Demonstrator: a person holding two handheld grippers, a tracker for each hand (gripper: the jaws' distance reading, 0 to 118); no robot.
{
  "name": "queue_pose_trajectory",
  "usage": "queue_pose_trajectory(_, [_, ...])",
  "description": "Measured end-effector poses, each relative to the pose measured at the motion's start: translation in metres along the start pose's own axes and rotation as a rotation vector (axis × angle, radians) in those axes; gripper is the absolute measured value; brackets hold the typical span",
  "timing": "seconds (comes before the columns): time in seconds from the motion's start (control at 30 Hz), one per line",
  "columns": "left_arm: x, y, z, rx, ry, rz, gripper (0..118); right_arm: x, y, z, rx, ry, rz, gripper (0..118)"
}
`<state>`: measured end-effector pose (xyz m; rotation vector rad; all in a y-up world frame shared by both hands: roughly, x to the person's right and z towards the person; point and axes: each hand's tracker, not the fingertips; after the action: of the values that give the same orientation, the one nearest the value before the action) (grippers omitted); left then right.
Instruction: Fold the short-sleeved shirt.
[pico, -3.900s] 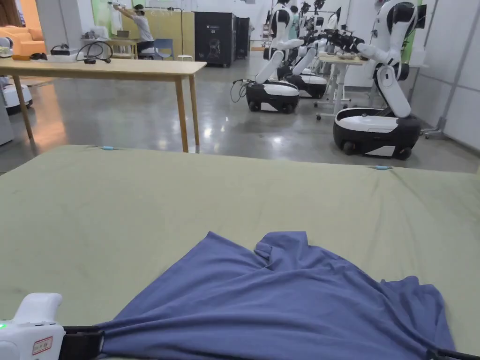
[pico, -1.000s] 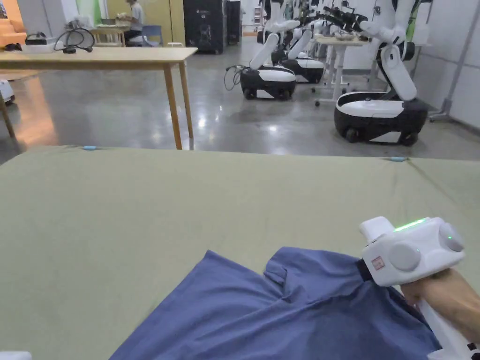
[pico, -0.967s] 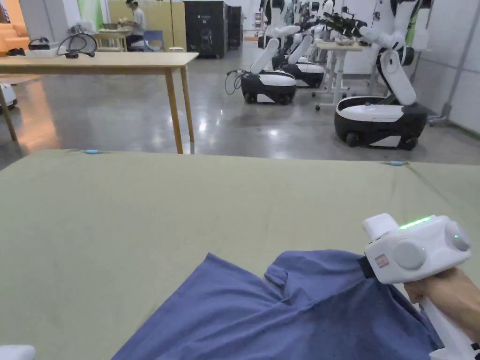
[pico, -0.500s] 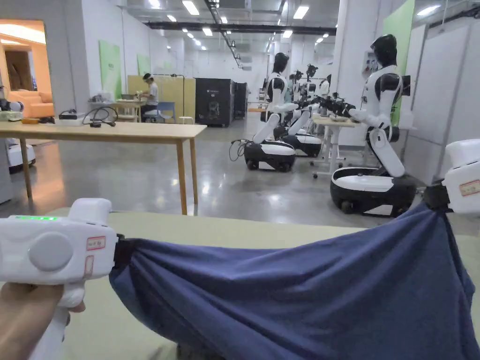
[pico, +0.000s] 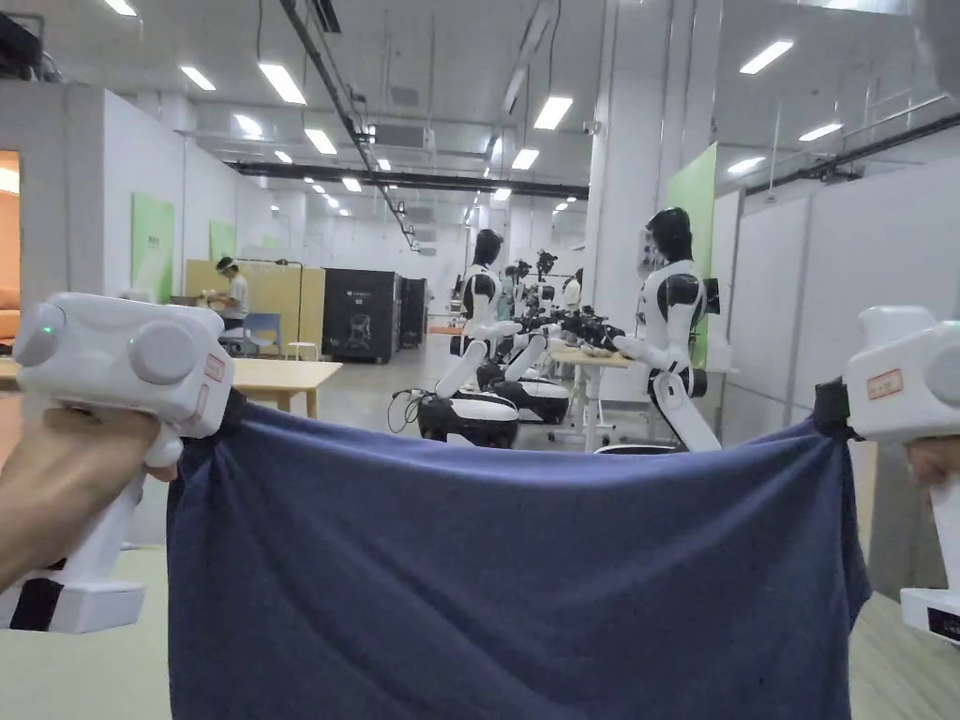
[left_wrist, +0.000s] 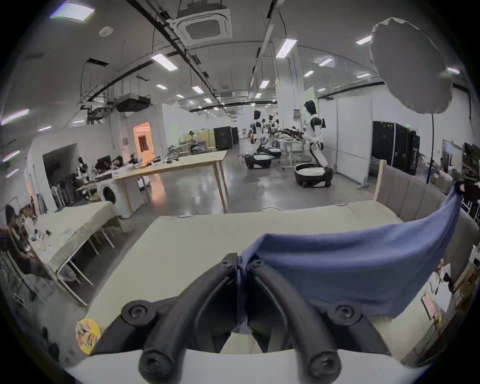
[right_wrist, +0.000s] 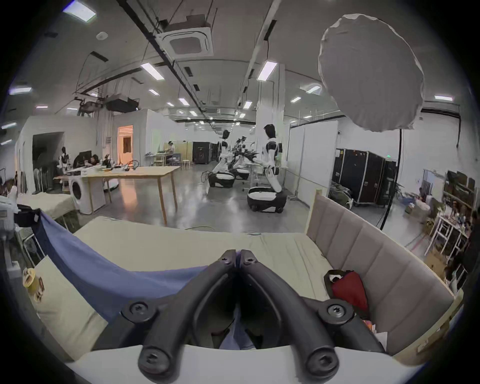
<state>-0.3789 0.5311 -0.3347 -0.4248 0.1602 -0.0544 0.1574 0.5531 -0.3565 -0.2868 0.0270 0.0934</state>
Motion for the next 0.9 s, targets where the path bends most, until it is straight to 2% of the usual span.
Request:
queue_pose_trajectory(0.13, [-0.001, 0.012, -0.008, 0.003, 0.026, 0.034, 4, -0.004, 0.009, -0.015, 0.01, -0.003, -0.02, 2])
queue_pose_trajectory(0.5, [-0.001, 0.056, -0.054, 0.01, 0.076, 0.059, 4, -0.025, 0.065, -0.078, 0.038, -0.01, 0.017, 2])
queue_pose_trajectory(0.73, [0.004, 0.095, -0.087, 0.046, 0.104, 0.005, 4, -0.02, 0.106, -0.129, 0.075, -0.025, -0.015, 2])
queue_pose_trajectory(0.9, [0.006, 0.112, -0.121, 0.063, 0.127, 0.001, 4, -0.021, 0.118, -0.166, 0.082, -0.048, 0.011, 2])
